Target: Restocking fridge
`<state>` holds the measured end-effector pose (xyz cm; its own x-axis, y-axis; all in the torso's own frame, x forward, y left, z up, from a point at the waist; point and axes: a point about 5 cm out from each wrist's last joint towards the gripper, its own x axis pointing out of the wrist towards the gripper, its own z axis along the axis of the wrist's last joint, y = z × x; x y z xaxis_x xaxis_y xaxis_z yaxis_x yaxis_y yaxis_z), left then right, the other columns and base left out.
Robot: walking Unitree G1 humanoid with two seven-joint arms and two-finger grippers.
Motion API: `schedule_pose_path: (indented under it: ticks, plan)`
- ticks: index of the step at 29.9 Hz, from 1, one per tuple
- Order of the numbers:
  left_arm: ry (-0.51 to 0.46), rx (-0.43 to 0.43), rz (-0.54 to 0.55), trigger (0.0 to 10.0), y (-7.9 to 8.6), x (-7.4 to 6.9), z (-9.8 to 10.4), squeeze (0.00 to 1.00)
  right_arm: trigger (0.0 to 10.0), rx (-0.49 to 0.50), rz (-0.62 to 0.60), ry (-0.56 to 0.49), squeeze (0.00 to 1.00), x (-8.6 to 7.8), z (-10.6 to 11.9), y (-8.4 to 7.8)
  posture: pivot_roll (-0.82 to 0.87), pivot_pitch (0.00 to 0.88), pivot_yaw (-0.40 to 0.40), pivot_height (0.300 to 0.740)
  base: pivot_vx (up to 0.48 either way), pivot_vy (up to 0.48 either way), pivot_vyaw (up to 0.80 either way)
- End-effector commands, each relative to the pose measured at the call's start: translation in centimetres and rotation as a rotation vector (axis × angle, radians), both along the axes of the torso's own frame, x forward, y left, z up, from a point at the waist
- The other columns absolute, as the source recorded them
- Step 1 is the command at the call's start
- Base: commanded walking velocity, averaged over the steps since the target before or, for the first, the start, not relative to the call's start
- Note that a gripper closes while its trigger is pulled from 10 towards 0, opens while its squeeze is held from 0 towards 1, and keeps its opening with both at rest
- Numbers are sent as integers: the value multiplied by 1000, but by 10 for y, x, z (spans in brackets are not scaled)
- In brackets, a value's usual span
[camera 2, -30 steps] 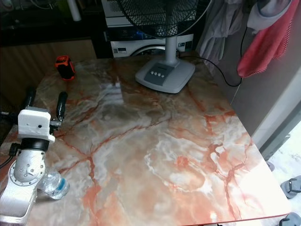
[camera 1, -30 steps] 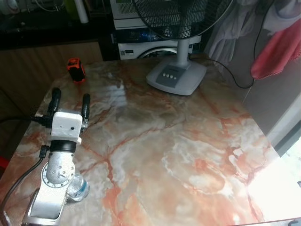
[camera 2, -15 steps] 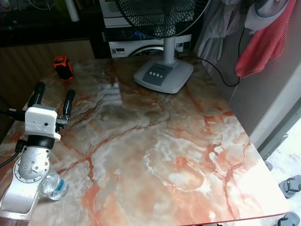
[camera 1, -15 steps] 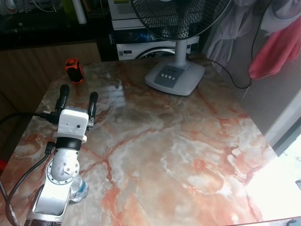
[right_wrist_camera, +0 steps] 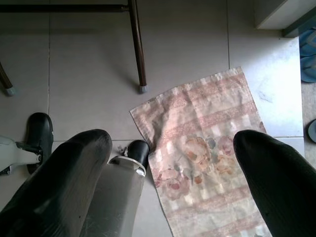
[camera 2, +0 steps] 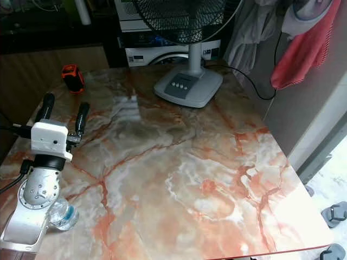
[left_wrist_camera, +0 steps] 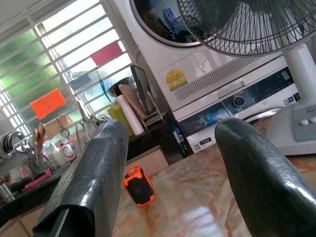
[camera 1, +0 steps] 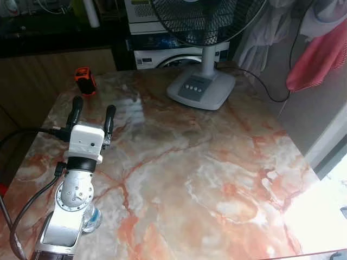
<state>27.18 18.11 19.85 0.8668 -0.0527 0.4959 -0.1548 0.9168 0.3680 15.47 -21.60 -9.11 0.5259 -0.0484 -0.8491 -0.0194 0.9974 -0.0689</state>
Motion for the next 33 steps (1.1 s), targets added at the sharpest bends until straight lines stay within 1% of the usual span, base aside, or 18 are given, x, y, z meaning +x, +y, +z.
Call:
schedule_pose_path:
  ticks: [1, 18, 26, 28, 30, 33]
  plan:
    - [-12, 13, 8, 10000, 3, 0, 3, 0, 10000, 5, 3, 11, 0, -3, -1, 1, 30, 30, 48, 740, -262, 0, 0]
    - [-17, 14, 5, 10000, 1, 1, 5, 0, 10000, 5, 9, 15, 0, -3, -1, 1, 30, 32, 46, 740, -304, 0, 0]
    - [-13, -6, 19, 10000, 4, 3, 9, 0, 10000, 7, 12, 15, 0, -3, -2, 1, 26, 30, 45, 740, 0, 0, 0]
    - [-11, -17, 18, 10000, 5, 3, 11, 0, 10000, 6, 12, 16, 0, -4, -2, 1, 27, 29, 44, 740, 0, 0, 0]
    - [1, -56, 18, 10000, 9, 5, 13, 0, 10000, 6, 13, 17, 0, -4, -2, 0, 28, 28, 42, 740, 0, 0, 0]
    - [4, -65, 11, 10000, 9, 6, 17, 0, 10000, 5, 15, 18, 0, -4, -2, 0, 27, 30, 41, 740, 0, 0, 0]
